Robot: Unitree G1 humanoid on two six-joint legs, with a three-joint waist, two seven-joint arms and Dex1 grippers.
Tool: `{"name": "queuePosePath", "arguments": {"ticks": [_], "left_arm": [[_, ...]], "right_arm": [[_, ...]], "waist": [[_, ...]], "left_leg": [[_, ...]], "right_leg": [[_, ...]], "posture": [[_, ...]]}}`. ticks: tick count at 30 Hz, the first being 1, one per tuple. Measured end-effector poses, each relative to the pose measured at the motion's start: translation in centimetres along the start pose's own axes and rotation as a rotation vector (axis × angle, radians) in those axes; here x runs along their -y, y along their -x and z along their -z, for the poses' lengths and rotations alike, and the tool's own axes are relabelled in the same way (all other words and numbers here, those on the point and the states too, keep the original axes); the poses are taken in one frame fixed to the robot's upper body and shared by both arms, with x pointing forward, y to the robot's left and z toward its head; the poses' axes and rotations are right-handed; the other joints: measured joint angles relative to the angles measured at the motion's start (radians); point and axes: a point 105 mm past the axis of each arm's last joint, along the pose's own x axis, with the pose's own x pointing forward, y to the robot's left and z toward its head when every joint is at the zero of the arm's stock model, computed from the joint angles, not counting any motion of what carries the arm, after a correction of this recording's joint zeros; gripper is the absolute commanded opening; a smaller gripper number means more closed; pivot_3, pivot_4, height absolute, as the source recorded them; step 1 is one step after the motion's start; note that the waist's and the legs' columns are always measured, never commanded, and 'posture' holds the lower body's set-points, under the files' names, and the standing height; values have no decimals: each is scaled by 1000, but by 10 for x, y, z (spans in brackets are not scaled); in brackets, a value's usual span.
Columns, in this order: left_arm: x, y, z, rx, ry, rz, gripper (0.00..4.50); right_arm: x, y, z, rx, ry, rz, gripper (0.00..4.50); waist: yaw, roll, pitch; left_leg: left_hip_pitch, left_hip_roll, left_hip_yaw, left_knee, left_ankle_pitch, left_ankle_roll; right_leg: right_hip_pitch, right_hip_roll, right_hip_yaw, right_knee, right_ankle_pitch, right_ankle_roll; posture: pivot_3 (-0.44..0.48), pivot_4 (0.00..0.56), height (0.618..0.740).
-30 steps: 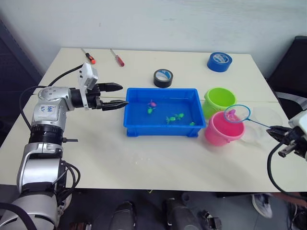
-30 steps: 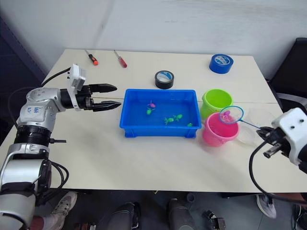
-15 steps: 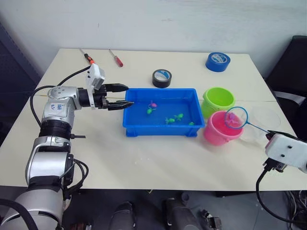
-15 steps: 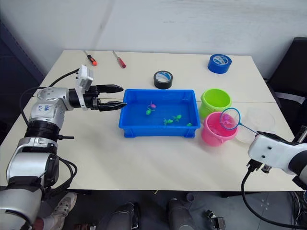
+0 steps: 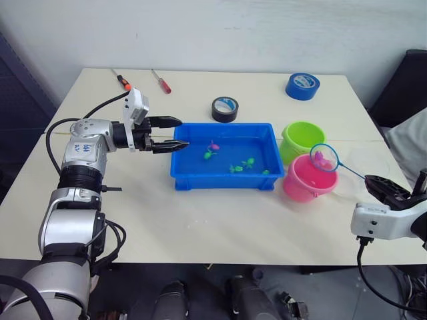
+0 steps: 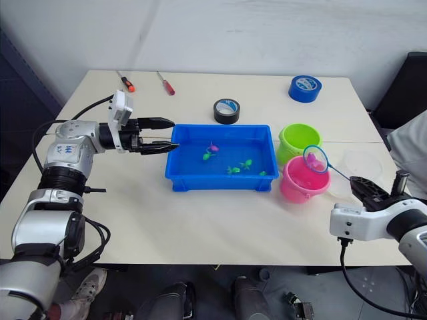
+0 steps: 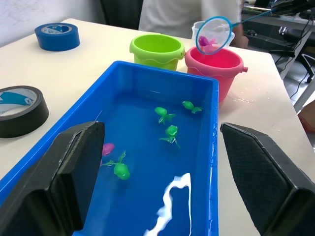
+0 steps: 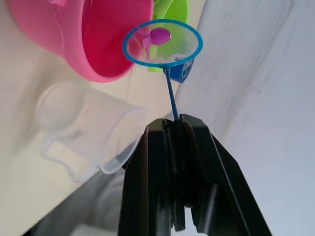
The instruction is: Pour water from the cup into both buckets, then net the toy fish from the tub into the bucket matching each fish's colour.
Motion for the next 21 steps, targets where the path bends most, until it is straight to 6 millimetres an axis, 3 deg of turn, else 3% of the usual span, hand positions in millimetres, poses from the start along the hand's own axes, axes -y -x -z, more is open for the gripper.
{"name": "queuePosePath", "arguments": {"ticks": [10, 21], "left_arm": [[0, 1, 0, 1, 1, -1, 4122], [-1, 4, 0, 2, 3, -9, 4122]], "right_arm": [[-12, 9, 2, -106, 52, 77, 0], [-14, 15, -9, -102, 135, 144, 0]], "waist": [[0, 0, 0], [-2, 0, 0]], "left_leg": [[1, 0, 1, 2, 0, -1], [3, 0, 1, 3, 1, -1]], "right_leg": [[0, 0, 0, 4, 0, 0], [0, 1, 1, 8, 0, -1]], "posture": [[0, 150, 734], [0, 150, 734]]}}
